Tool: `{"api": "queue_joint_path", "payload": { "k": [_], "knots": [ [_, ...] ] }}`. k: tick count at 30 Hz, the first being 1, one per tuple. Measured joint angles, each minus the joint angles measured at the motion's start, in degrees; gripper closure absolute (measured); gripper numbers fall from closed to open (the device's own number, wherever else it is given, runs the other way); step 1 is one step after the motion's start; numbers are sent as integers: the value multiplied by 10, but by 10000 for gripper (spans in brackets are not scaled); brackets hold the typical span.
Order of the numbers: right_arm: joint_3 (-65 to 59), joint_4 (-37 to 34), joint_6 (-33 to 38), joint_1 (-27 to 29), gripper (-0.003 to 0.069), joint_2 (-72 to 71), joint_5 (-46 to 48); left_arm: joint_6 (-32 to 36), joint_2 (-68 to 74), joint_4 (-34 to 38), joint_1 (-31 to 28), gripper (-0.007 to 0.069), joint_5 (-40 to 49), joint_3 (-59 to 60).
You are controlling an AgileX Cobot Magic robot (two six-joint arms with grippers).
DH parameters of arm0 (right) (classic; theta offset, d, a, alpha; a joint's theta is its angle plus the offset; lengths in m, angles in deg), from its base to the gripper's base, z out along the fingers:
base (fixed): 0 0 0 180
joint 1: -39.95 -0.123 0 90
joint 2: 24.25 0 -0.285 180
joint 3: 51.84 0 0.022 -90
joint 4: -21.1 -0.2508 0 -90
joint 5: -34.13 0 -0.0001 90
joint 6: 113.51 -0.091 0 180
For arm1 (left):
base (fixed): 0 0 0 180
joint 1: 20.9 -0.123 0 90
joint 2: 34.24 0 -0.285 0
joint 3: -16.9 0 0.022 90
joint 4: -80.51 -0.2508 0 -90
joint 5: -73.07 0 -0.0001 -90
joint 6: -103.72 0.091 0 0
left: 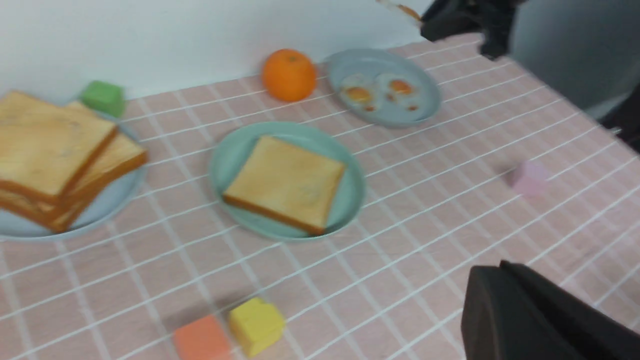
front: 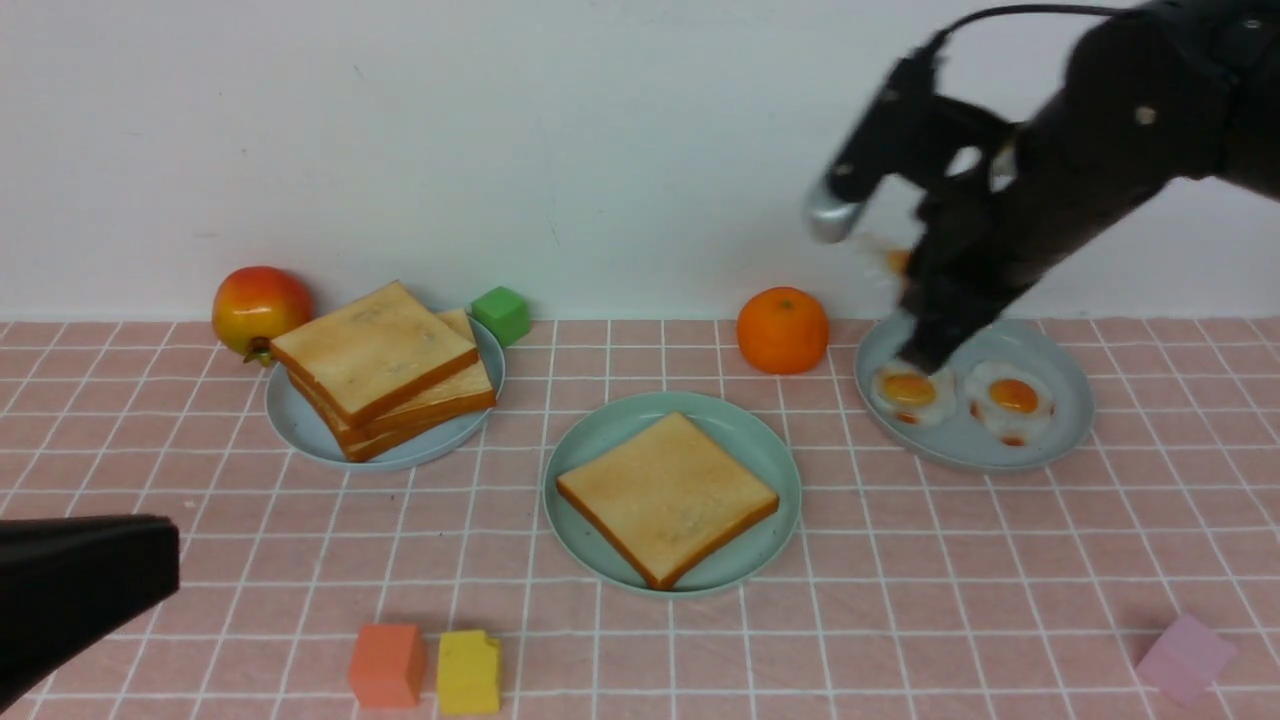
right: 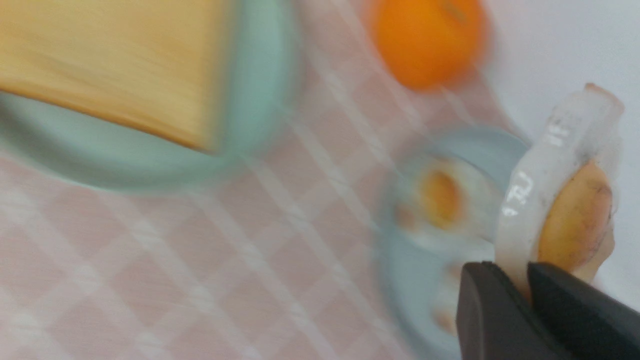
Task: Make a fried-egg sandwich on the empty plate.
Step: Use the right arm to place the fried egg on the slice of bread in the middle
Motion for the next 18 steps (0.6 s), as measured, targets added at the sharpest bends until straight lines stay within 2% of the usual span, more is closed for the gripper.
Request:
{"api": "queue_joint_path", "payload": {
  "k": [3,4,5,9,14,18],
  "knots": [
    [-31,-1,-41,-72,555,-1,-1,0,0,-8,0,637,12,0],
    [-37,1,-44,-77,555,-1,-2,0,0,-8,0,637,14,0],
    [-62,13,-67,-116,555,0,-16,0,0,-9,0,637,20,0],
    [-121,73,-125,-183,555,11,-88,0,0,-10,0,637,26,0],
    [-130,154,-186,-196,555,58,-169,0,0,-9,0,637,26,0],
    [-113,223,-231,-191,555,111,-183,0,0,-7,0,637,26,0]
  ]
}}
